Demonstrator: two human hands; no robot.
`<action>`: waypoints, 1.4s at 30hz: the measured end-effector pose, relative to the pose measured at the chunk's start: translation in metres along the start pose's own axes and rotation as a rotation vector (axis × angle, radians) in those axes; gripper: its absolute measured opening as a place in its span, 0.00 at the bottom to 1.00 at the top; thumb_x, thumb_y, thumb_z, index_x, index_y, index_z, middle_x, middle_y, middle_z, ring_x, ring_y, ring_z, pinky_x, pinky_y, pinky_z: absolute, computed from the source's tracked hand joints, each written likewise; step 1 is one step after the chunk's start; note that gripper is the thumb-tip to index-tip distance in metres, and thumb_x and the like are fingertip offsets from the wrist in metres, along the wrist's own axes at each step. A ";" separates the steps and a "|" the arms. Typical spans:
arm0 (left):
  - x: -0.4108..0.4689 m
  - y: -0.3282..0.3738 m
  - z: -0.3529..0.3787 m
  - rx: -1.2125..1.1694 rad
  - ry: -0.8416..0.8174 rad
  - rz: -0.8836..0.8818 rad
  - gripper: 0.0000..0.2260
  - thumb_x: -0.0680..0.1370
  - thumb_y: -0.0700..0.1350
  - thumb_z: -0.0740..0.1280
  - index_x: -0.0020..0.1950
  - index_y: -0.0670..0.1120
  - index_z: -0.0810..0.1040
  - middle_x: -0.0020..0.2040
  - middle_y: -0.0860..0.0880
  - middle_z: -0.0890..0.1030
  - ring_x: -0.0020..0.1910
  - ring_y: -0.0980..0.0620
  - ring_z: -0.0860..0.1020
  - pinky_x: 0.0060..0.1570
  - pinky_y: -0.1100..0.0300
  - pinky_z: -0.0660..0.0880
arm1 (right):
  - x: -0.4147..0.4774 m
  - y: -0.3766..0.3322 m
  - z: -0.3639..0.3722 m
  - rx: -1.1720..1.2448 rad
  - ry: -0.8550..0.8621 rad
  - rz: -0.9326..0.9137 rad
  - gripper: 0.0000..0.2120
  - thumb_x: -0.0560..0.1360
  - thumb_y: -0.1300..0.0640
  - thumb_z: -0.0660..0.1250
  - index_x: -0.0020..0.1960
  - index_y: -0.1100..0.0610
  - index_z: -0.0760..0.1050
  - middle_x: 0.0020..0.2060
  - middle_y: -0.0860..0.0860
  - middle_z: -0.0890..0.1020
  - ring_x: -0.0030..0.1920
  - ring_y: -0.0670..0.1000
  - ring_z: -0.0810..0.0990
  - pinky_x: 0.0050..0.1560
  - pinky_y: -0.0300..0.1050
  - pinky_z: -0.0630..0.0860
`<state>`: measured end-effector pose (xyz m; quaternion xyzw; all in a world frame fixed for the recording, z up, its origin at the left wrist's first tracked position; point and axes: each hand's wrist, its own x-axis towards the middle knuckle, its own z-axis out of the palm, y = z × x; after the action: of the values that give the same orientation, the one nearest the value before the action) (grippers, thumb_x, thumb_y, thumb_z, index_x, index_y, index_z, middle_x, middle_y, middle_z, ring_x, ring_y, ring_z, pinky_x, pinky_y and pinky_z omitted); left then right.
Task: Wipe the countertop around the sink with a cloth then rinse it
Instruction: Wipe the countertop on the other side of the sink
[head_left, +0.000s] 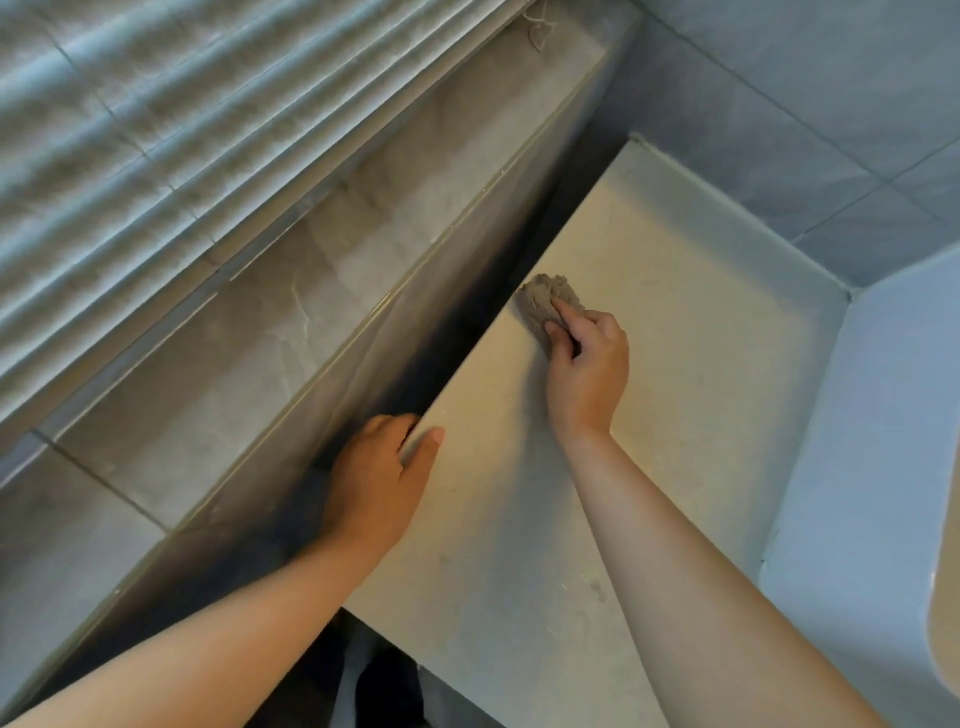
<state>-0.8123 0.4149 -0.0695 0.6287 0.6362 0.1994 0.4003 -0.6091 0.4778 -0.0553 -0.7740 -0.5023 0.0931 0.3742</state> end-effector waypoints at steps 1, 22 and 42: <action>0.000 -0.001 -0.002 -0.081 -0.012 -0.024 0.16 0.78 0.58 0.58 0.54 0.51 0.79 0.49 0.55 0.78 0.45 0.58 0.76 0.43 0.62 0.73 | 0.000 -0.001 0.001 -0.003 0.005 0.003 0.13 0.76 0.62 0.65 0.59 0.56 0.80 0.44 0.48 0.75 0.47 0.48 0.71 0.45 0.23 0.63; -0.036 -0.030 -0.020 0.046 0.019 -0.033 0.17 0.80 0.55 0.55 0.50 0.48 0.80 0.47 0.54 0.77 0.41 0.57 0.75 0.37 0.66 0.69 | -0.022 -0.029 -0.006 0.033 -0.181 -0.085 0.12 0.75 0.61 0.67 0.58 0.56 0.80 0.44 0.48 0.77 0.47 0.51 0.76 0.47 0.26 0.65; -0.036 -0.024 -0.018 0.136 0.069 -0.010 0.16 0.81 0.51 0.56 0.48 0.45 0.81 0.43 0.51 0.79 0.36 0.58 0.73 0.32 0.68 0.64 | -0.052 -0.015 -0.059 0.170 -0.021 0.010 0.14 0.71 0.63 0.71 0.56 0.55 0.81 0.43 0.50 0.79 0.45 0.45 0.76 0.49 0.30 0.70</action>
<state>-0.8457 0.3818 -0.0675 0.6440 0.6647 0.1754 0.3357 -0.6137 0.4085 -0.0153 -0.7408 -0.4927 0.1452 0.4329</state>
